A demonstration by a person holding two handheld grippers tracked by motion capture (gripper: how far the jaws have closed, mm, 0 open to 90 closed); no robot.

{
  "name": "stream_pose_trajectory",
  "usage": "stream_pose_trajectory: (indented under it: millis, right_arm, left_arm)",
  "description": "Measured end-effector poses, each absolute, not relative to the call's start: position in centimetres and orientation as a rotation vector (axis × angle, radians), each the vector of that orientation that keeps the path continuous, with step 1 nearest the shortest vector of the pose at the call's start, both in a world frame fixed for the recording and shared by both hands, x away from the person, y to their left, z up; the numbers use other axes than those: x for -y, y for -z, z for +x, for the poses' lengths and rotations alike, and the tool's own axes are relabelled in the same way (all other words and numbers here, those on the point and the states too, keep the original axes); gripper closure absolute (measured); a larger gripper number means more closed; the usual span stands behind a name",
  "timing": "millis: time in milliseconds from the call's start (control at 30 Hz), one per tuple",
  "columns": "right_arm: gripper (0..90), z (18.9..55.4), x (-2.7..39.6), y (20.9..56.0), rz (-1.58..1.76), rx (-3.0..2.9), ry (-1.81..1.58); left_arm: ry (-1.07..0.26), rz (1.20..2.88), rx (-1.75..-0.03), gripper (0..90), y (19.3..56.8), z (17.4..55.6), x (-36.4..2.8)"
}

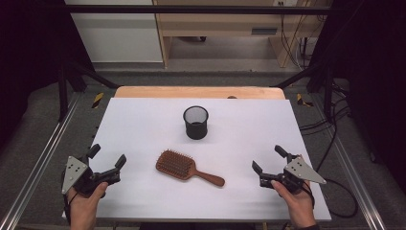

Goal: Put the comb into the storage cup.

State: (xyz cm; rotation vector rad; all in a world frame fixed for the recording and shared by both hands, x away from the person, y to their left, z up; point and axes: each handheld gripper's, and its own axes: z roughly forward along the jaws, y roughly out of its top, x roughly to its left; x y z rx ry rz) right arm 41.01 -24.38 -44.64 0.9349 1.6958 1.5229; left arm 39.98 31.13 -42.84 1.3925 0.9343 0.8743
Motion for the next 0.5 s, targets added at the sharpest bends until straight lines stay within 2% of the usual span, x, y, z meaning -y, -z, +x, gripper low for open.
stream_pose_trajectory:
  millis: [500]
  right_arm:
    - [5.5, 41.19, 24.41, 44.79, 1.033, -1.697, -1.506]
  left_arm:
    - [-0.848, 1.412, -0.984, 5.6, 42.86, 39.99, -30.20]
